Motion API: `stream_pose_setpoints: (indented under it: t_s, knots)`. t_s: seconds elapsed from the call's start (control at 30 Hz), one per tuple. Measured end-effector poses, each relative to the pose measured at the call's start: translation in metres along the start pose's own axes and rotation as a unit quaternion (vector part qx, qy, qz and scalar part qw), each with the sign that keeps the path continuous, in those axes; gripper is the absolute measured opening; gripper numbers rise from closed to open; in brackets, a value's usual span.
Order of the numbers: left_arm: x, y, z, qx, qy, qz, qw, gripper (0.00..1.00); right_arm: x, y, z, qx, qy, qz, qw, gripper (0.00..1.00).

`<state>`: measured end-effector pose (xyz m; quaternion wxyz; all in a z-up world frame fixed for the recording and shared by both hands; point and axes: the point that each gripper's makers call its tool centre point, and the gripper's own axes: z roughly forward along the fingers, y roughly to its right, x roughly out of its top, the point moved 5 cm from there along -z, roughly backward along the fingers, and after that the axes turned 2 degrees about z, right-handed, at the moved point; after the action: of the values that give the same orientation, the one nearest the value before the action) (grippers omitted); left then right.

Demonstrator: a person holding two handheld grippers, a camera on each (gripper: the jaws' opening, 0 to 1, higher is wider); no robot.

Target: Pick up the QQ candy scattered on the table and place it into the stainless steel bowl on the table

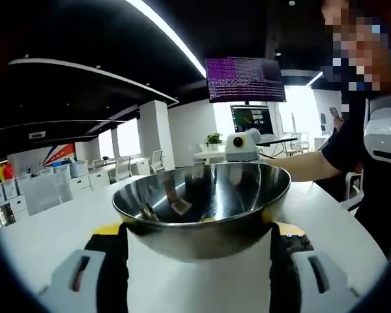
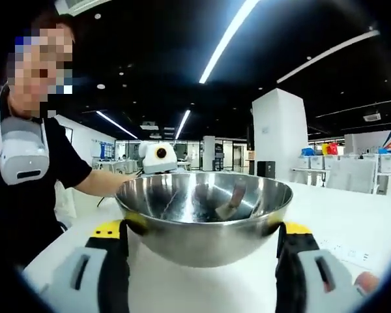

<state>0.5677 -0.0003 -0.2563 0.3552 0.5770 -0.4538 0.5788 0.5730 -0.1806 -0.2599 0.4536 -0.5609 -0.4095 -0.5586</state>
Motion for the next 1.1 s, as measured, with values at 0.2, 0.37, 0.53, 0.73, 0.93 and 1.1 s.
stream_pose_setpoints:
  t_s: [0.2, 0.37, 0.53, 0.73, 0.93, 1.1]
  knots:
    - [-0.024, -0.014, 0.012, 0.001, -0.007, -0.013, 0.9999, 0.90, -0.013, 0.018, 0.004, -0.003, 0.007, -0.004, 1.0000, 0.90]
    - [-0.042, -0.016, 0.016, -0.001, -0.018, -0.009, 0.9998, 0.89, -0.035, 0.024, 0.004, -0.003, -0.026, -0.001, 0.9997, 0.90]
    - [-0.053, -0.016, 0.019, -0.006, -0.031, 0.001, 0.9995, 0.89, -0.054, 0.027, 0.003, -0.005, -0.057, 0.011, 0.9983, 0.90]
    - [-0.059, -0.016, 0.019, -0.010, -0.030, 0.001, 0.9995, 0.89, -0.062, 0.028, 0.002, -0.009, -0.063, 0.019, 0.9978, 0.89]
    - [-0.061, -0.018, 0.016, -0.009, -0.026, 0.004, 0.9996, 0.89, -0.061, 0.030, 0.005, -0.010, -0.059, 0.016, 0.9981, 0.88]
    - [-0.066, -0.019, 0.014, -0.008, -0.027, 0.023, 0.9993, 0.89, -0.062, 0.028, 0.008, -0.009, -0.061, -0.001, 0.9981, 0.88]
